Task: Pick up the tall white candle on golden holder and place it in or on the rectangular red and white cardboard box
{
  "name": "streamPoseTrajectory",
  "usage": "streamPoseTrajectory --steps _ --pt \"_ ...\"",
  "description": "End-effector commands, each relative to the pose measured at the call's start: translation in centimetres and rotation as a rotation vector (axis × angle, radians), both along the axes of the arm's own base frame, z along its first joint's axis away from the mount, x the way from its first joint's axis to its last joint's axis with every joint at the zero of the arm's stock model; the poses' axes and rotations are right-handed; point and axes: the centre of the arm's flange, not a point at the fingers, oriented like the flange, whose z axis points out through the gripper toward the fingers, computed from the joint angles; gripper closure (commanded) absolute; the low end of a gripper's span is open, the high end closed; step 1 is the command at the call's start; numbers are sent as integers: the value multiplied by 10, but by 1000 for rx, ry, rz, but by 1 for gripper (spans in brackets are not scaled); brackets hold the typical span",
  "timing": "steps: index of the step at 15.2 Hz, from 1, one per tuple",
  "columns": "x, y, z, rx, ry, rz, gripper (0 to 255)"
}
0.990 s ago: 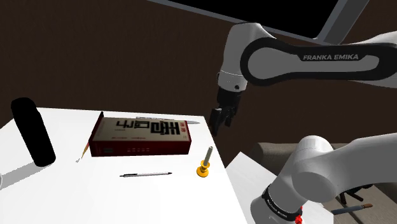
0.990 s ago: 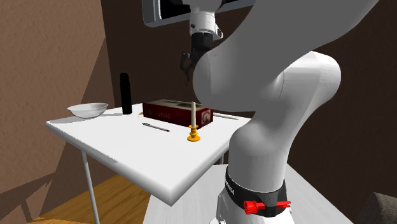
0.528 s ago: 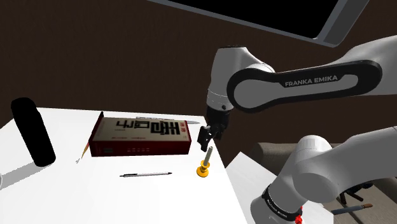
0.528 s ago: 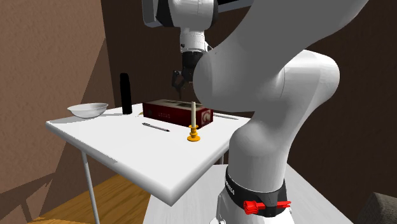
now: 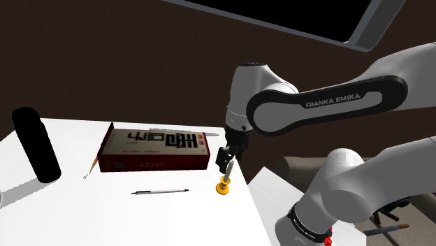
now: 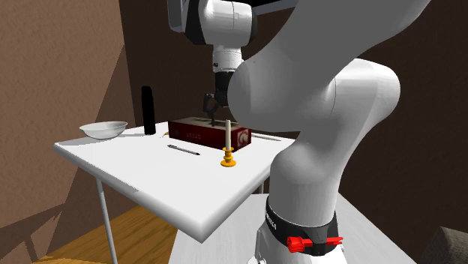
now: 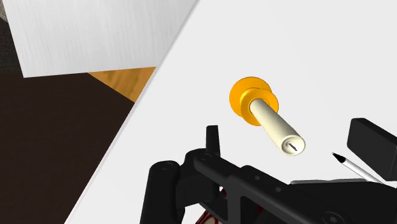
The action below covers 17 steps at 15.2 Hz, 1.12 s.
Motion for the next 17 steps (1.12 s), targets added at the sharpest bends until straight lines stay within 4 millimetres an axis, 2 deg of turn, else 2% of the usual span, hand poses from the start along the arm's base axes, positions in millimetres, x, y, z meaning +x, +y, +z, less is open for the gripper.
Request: streamPoseTrajectory --steps 1,4,5,14,17 --pt "0 0 0 0 0 0 0" --pt "0 0 0 0 0 0 0" --pt "0 0 0 0 0 0 255" --pt "0 0 0 0 0 0 255" --pt "0 0 15 0 0 0 255"
